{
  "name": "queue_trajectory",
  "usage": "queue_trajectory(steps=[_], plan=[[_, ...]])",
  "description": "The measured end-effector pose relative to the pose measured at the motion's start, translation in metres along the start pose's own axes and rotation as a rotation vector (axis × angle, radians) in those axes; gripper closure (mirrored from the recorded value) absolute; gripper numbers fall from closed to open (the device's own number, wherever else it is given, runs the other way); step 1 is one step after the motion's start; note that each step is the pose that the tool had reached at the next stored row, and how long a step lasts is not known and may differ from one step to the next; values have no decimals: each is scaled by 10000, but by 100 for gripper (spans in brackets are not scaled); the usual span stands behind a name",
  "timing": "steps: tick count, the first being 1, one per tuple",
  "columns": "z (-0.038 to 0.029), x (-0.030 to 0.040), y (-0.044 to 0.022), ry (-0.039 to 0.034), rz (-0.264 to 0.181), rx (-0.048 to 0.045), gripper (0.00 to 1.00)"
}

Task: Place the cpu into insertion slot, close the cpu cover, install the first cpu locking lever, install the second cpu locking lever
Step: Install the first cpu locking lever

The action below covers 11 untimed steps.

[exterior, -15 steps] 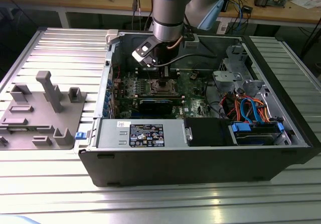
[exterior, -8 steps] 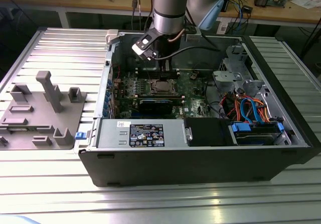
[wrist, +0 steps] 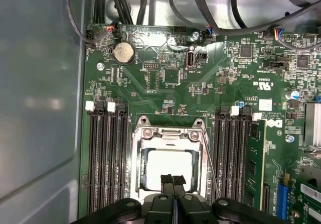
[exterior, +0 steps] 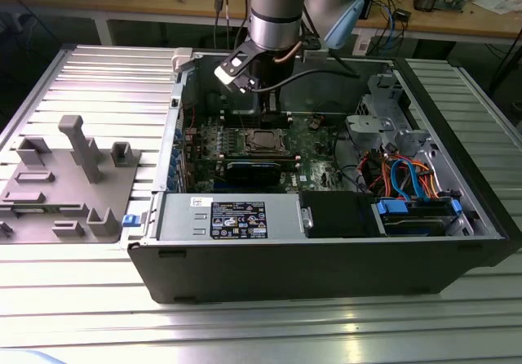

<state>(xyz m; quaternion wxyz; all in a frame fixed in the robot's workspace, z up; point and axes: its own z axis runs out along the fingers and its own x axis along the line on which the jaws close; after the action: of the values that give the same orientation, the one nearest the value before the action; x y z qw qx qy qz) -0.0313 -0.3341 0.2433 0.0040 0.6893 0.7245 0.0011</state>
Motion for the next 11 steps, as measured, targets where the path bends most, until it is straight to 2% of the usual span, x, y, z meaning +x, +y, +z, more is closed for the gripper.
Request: queue_trajectory(steps=[4,7,11], plan=[[-58,0,0,0,1,0,89],[-58,0,0,1,-113,-1,89],[-59,0,1,5,-883,-4,89]])
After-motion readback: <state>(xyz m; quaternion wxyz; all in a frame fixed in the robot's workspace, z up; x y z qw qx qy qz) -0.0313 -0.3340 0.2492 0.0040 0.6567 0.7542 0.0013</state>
